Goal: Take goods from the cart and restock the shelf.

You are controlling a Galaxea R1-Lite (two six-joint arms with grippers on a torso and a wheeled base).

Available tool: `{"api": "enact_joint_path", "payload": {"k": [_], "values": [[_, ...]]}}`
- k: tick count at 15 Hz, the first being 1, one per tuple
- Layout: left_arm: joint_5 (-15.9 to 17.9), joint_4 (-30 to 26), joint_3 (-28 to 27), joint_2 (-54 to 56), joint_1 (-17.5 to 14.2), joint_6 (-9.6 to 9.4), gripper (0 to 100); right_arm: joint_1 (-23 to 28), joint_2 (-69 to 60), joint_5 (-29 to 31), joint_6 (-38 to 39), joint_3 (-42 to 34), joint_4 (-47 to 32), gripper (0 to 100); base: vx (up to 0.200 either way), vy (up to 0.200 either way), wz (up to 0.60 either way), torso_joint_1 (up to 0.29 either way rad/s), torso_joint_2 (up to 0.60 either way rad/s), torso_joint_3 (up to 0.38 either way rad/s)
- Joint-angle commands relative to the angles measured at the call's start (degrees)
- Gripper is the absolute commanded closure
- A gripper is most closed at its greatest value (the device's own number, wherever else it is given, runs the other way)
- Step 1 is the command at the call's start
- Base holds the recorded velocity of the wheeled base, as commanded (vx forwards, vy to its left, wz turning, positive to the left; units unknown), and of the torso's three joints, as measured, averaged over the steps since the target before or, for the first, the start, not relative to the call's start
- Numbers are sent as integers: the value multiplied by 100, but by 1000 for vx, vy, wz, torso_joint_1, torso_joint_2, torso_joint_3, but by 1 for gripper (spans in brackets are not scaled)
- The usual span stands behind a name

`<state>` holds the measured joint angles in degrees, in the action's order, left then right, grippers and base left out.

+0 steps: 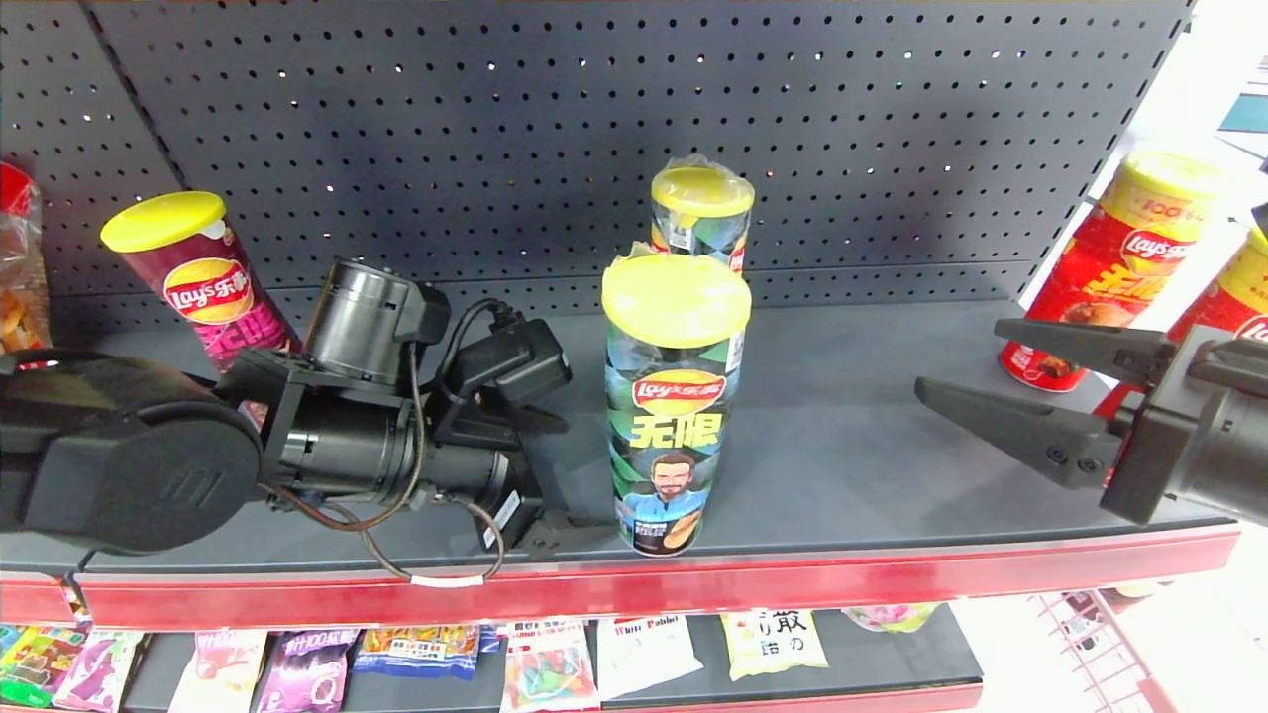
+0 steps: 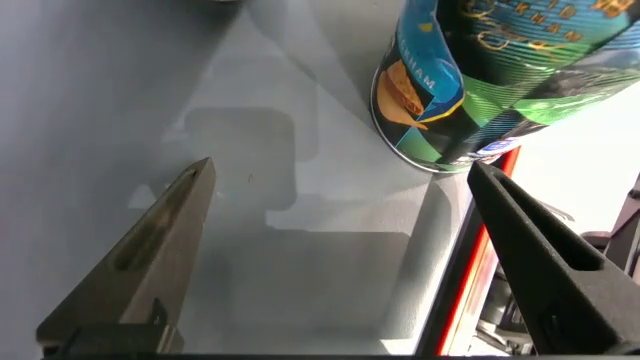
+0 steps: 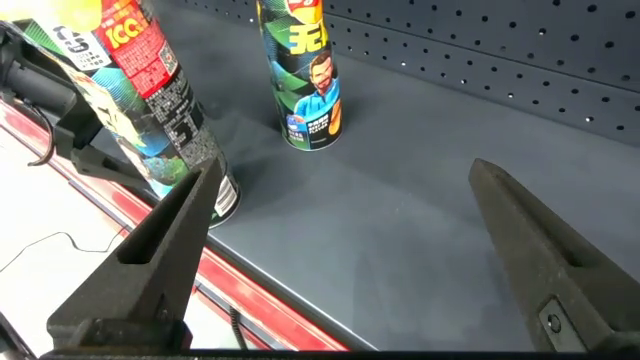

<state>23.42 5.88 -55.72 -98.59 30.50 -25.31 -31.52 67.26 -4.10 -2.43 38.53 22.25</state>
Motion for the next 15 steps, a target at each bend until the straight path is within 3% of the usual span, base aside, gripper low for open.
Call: {"api": "enact_joint_path", "payload": {"k": [1, 15], "values": [[5, 1, -18, -38, 9, 0, 0, -3, 16, -3, -4, 14, 8, 0, 0, 0, 0, 0, 0, 0], [5, 1, -193, -179, 70, 8, 0, -12, 7, -3, -4, 5, -1, 0, 0, 0, 0, 0, 0, 0]]}}
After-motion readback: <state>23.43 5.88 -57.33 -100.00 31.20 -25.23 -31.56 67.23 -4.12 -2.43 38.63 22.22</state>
